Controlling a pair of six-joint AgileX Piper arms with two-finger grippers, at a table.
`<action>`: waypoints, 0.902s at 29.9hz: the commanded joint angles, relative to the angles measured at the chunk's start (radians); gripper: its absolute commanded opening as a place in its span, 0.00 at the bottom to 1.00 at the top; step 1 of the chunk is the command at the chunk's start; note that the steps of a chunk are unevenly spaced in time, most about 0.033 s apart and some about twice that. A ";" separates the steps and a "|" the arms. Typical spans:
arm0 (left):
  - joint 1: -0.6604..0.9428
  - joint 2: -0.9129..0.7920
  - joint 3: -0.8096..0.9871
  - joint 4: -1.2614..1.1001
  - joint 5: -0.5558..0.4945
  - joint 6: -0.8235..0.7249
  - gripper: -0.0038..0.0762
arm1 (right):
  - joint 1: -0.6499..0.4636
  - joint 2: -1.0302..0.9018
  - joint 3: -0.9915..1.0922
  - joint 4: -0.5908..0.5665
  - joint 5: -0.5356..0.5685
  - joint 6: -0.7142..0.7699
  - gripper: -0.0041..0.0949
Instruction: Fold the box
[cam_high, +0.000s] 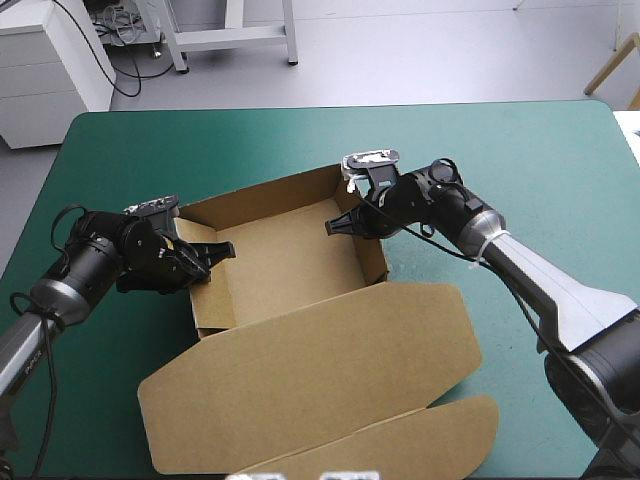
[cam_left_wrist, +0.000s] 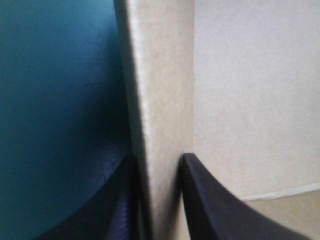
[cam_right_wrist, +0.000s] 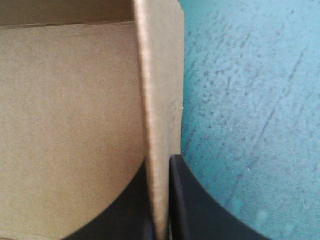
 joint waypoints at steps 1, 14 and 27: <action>-0.008 -0.019 -0.028 -0.043 -0.099 -0.012 0.24 | 0.008 -0.080 -0.031 0.136 -0.026 0.025 0.02; -0.008 0.018 -0.058 -0.043 -0.120 0.119 0.04 | 0.006 -0.080 -0.031 0.085 0.074 -0.028 0.02; -0.008 0.216 -0.450 0.014 0.124 0.263 0.04 | -0.099 -0.076 -0.041 -0.104 0.326 0.066 0.02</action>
